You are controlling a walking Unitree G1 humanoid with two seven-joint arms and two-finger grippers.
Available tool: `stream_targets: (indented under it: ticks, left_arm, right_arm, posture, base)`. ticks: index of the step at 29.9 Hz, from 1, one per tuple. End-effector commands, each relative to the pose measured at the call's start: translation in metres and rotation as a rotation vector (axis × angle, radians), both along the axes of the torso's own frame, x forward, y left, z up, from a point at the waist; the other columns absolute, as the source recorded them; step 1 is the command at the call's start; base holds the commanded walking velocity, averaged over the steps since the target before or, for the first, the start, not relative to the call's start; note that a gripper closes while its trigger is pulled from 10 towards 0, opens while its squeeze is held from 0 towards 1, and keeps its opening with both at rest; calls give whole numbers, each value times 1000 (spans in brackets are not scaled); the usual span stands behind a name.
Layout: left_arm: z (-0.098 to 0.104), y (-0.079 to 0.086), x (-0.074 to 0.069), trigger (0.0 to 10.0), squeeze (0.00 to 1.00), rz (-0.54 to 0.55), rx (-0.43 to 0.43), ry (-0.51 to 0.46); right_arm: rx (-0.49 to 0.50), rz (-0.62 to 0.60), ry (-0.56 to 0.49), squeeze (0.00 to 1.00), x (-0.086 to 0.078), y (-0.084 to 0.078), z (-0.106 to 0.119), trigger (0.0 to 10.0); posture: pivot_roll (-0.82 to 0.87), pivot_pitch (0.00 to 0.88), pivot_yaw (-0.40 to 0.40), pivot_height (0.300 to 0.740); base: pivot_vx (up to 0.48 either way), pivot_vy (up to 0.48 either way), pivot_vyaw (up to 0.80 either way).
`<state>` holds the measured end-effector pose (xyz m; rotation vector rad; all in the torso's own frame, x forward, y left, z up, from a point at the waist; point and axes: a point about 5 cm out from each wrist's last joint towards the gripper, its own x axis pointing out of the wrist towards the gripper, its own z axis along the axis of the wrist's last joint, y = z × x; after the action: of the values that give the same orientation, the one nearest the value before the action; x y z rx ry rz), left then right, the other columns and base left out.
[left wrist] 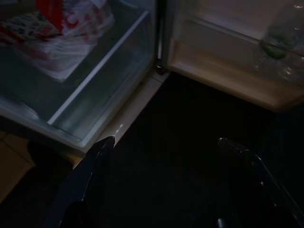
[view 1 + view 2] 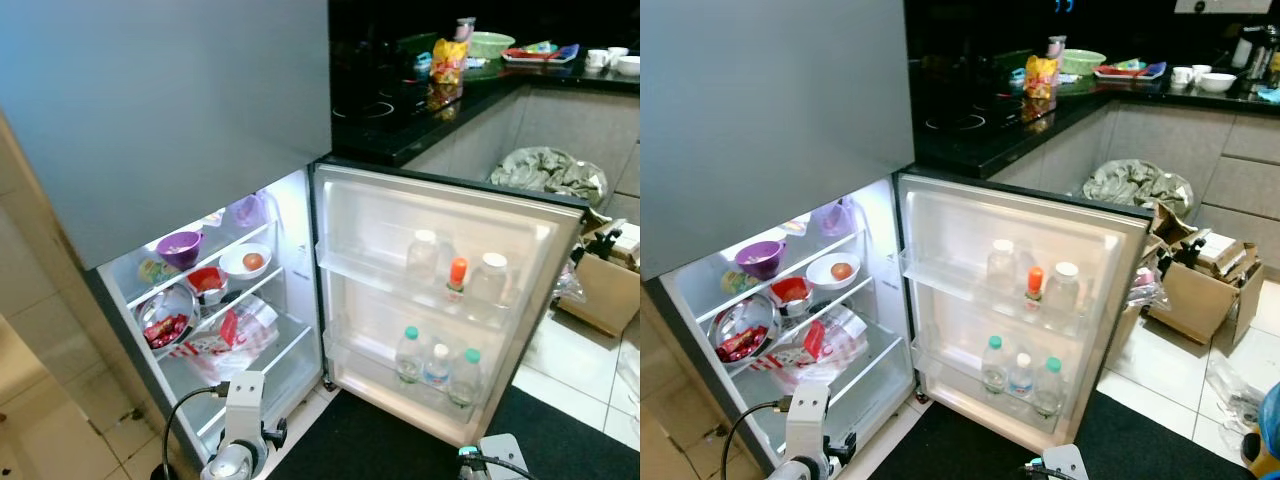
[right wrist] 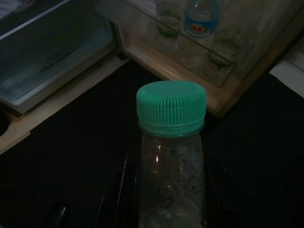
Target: Restocking fridge
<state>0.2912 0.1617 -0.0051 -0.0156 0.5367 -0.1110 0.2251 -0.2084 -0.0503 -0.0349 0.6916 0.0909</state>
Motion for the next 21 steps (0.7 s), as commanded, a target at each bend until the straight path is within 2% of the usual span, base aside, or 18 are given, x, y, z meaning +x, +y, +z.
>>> stream_targets:
  ticks: [1,5,8,13,21]
  left_arm:
    - [-7,7,-8,10000,0,1,21,27]
    - [-3,9,-4,10000,0,8,24,12]
    - [-4,6,-3,10000,0,15,36,42]
    - [-1,2,0,10000,0,-20,45,19]
    - [-3,3,-3,10000,0,-12,57,16]
  right_arm:
    - [5,9,-7,0,0,2,0,10000]
    - [3,18,-11,0,3,3,2,10000]
    - [11,16,-24,0,7,4,4,10000]
    - [14,10,-25,0,7,6,4,10000]
    - [39,-42,2,0,-3,4,-3,10000]
  posture:
    - [-94,51,47,740]
    - [-78,55,45,740]
    - [-70,47,38,740]
    - [-61,46,50,740]
    - [-59,49,57,740]
  base:
    - [0,480,0]
    - [0,480,0]
    - [0,0,0]
    - [0,0,0]
    - [0,0,0]
